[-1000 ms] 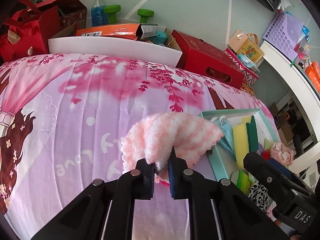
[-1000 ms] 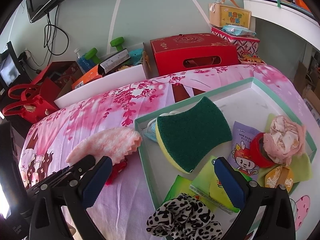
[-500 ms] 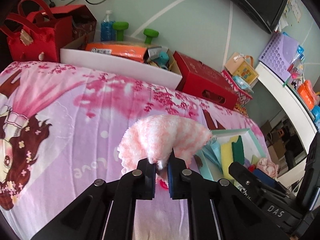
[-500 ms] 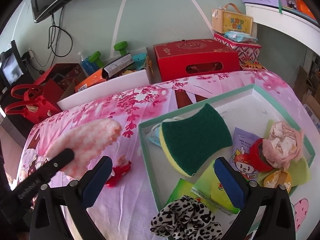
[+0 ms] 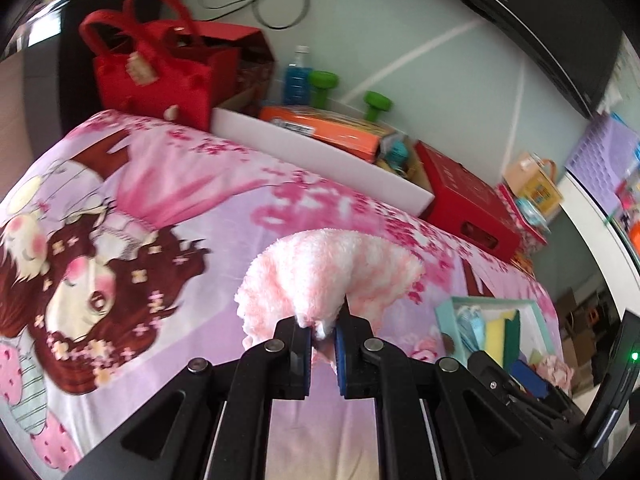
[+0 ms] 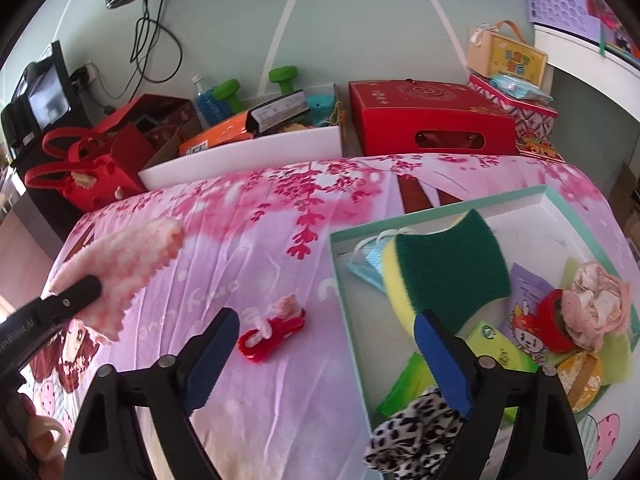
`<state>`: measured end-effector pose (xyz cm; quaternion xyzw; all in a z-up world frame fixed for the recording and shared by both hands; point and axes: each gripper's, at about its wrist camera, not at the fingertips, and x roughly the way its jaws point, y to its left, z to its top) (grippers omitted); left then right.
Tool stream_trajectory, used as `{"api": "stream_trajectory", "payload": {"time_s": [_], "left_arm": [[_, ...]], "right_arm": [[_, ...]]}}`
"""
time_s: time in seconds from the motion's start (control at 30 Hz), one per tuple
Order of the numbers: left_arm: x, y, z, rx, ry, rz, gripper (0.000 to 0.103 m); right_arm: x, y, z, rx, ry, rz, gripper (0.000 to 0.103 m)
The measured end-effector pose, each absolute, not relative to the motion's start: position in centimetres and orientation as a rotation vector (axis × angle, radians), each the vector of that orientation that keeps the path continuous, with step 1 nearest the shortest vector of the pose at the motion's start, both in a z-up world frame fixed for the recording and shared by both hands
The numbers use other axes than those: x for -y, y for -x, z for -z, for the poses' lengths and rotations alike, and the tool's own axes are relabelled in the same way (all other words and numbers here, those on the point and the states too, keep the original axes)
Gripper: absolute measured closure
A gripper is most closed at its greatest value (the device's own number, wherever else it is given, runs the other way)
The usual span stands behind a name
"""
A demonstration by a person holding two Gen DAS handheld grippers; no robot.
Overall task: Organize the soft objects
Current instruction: 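Lift the pink knit cloth with left gripper while right gripper grasps the red hair tie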
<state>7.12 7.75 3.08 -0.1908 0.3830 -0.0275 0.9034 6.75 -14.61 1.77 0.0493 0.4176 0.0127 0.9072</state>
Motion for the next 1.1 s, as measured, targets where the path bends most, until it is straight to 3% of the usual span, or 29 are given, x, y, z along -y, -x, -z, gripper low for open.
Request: {"api": "stream_trajectory", "payload": {"time_s": [0.63, 0.83, 0.97, 1.1], "left_arm": [[-10.8, -6.4, -2.1, -0.829, 0.477, -0.012, 0.094], [-10.8, -6.5, -2.0, -0.835, 0.485, -0.003, 0.094], [-11.0, -6.7, -1.8, -0.842, 0.494, -0.002, 0.094], [-10.9, -6.7, -1.7, -0.845, 0.492, 0.003, 0.094]], "right_arm": [[9.8, -8.4, 3.0, -0.99, -0.015, -0.111, 0.03], [10.1, -8.8, 3.7, -1.0, -0.018, -0.085, 0.046], [10.4, -8.9, 3.7, -0.999, -0.039, -0.099, 0.065], [10.4, -8.9, 3.8, -1.003, -0.05, -0.105, 0.074]]}}
